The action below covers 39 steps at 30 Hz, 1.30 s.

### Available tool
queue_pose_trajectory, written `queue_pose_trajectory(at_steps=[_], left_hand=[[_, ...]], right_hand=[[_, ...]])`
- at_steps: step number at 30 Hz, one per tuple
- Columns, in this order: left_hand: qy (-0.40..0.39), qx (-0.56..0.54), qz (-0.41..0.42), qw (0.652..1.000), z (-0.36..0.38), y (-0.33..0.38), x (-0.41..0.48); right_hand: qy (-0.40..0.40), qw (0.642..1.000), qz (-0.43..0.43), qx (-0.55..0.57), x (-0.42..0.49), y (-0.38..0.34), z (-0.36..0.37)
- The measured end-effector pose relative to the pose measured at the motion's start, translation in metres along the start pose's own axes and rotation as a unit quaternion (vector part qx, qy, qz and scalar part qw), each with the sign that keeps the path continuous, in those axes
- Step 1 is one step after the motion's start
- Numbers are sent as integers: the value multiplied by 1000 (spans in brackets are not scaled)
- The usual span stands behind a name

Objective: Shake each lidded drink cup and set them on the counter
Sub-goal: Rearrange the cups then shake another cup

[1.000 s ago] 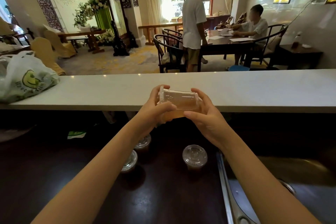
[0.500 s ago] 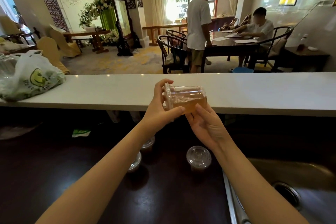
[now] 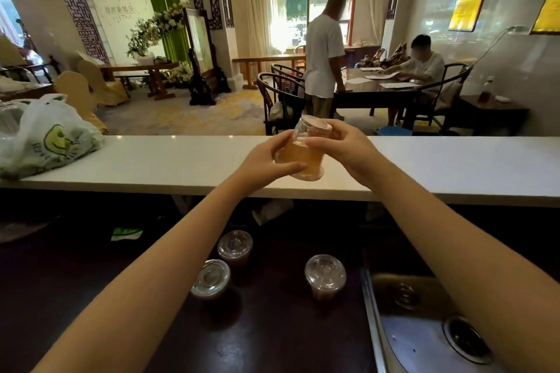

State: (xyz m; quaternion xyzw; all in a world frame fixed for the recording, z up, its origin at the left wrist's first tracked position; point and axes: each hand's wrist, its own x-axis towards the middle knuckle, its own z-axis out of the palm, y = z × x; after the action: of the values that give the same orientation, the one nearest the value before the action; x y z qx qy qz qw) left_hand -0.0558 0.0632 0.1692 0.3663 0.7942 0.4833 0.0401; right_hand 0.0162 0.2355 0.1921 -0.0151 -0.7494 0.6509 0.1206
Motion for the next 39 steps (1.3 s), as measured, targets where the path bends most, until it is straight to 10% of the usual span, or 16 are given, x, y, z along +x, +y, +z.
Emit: queue_pose_trajectory(at_steps=[30,39], left_hand=[[-25,-176,-57,982,13,-10,74],[-52,-679,-141,719,47,-15,26]], right_hand=[[-10,983,5,-186,59,-25,-22],[-30,996,19,-85,37,-30,-10]])
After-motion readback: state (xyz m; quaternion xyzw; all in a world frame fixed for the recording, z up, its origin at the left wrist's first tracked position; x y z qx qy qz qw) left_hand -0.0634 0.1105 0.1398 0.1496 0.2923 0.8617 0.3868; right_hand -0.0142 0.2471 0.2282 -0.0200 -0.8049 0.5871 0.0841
